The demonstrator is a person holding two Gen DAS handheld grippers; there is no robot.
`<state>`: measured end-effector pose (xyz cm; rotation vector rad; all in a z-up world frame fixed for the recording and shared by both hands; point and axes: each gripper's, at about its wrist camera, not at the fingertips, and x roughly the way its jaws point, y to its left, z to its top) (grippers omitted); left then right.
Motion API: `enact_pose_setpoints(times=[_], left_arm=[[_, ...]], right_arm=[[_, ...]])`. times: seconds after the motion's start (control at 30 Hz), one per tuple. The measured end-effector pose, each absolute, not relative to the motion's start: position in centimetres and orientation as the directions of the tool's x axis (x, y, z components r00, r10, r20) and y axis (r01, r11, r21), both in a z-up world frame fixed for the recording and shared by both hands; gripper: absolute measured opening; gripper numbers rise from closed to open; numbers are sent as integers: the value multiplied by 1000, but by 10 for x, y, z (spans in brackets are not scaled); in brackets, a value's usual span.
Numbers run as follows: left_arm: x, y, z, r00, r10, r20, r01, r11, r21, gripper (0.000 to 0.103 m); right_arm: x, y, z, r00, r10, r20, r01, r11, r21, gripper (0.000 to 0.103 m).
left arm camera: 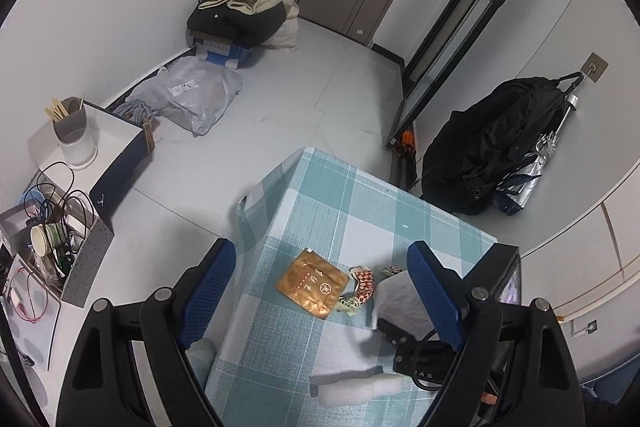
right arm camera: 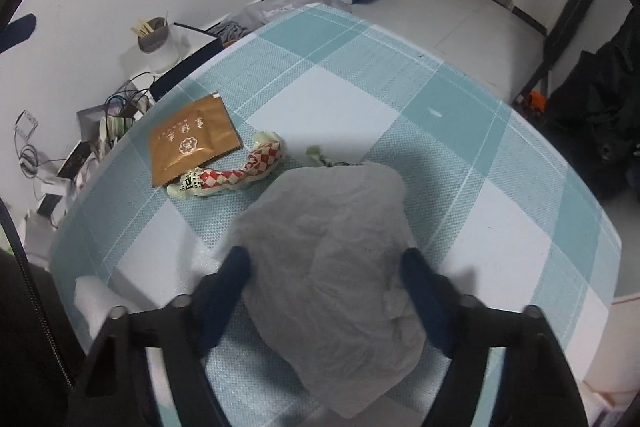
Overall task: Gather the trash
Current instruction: 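Lower the right gripper onto the white tissue and close on it, then lift the white tissue with the right gripper while the left gripper grasps a small brown wrapper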
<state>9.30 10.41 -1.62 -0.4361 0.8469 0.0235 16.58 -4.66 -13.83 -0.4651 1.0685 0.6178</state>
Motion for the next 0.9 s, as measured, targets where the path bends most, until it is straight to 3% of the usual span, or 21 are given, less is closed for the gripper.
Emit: enact_pose_setpoints(times=[0.07, 0.23, 0.3, 0.43, 0.9], left_arm=[[94, 102, -17, 663, -147, -734, -192, 915, -356, 85], [96, 99, -19, 656, -132, -743, -191, 923, -333, 85], [97, 99, -20, 653, -124, -747, -197, 925, -326, 85], [99, 97, -20, 652, -108, -751, -203, 929, -310, 85], [115, 91, -34, 599, -83, -797, -213, 942, -259, 85]], right_arm=[[167, -52, -135, 336, 251, -908, -661, 749, -38, 57], [170, -65, -130, 314, 279, -907, -648, 762, 10, 40], [170, -71, -129, 311, 286, -906, -643, 766, 21, 25], [170, -78, -128, 318, 281, -905, -637, 771, 16, 5], [166, -104, -87, 375, 386, -843, -623, 778, 80, 1]])
